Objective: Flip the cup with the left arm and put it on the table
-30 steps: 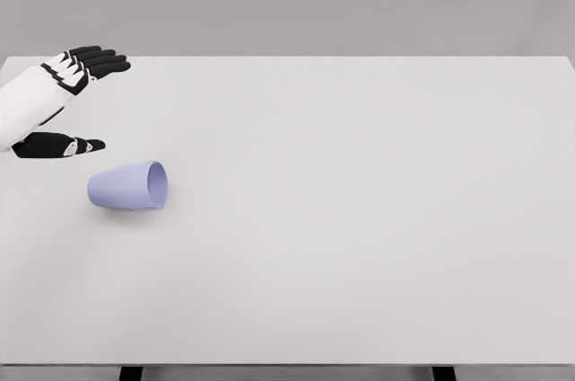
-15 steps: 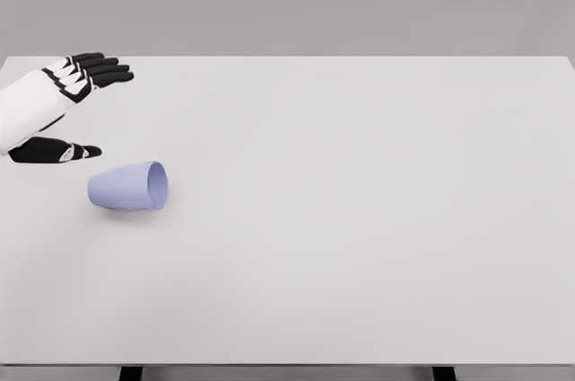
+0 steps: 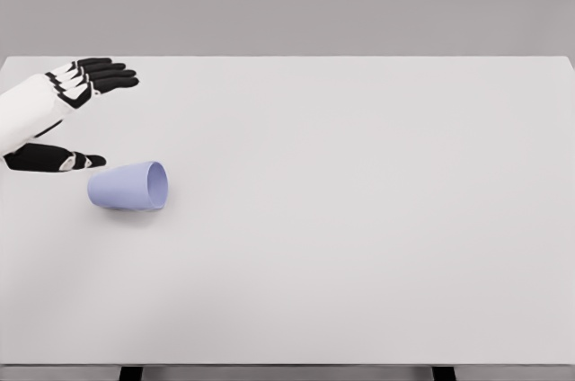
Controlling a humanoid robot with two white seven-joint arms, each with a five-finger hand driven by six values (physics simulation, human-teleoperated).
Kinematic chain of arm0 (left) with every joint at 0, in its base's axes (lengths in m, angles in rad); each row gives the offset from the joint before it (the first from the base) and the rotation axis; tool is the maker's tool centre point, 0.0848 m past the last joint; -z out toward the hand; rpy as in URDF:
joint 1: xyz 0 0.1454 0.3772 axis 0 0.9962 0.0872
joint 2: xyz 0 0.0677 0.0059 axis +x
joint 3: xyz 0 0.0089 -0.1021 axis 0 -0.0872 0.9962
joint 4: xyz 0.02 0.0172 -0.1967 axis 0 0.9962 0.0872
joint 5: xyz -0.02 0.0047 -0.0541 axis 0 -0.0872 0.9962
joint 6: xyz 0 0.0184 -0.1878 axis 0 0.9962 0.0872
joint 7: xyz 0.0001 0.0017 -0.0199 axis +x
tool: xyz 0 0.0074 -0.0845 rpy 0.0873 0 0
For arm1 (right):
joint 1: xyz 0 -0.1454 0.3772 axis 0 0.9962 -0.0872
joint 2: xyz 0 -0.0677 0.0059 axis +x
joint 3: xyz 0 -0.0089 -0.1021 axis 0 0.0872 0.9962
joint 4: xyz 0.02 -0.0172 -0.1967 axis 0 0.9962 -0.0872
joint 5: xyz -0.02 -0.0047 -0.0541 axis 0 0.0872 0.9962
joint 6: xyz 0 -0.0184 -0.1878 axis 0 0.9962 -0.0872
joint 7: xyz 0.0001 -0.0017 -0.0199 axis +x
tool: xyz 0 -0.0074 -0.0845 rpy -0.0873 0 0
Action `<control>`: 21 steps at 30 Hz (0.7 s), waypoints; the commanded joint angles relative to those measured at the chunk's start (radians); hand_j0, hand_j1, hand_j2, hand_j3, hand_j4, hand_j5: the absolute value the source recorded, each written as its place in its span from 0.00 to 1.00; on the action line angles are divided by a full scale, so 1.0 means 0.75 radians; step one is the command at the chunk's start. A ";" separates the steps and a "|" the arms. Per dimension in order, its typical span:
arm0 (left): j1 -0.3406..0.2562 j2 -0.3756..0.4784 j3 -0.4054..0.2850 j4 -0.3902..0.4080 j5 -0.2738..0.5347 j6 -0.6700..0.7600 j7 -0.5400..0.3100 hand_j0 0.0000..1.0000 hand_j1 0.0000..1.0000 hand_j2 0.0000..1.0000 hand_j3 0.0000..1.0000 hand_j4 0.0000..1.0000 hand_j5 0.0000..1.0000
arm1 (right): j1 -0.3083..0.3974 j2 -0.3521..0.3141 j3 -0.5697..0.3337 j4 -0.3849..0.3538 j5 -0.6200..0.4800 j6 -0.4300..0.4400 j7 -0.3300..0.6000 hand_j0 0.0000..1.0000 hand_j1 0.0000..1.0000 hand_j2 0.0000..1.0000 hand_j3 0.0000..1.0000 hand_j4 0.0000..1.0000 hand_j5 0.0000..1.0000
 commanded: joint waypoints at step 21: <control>-0.006 0.300 -0.429 -0.003 0.562 0.421 -0.002 1.00 1.00 1.00 1.00 1.00 1.00 | 0.002 0.000 0.000 0.000 0.000 0.000 0.000 1.00 1.00 1.00 1.00 1.00 1.00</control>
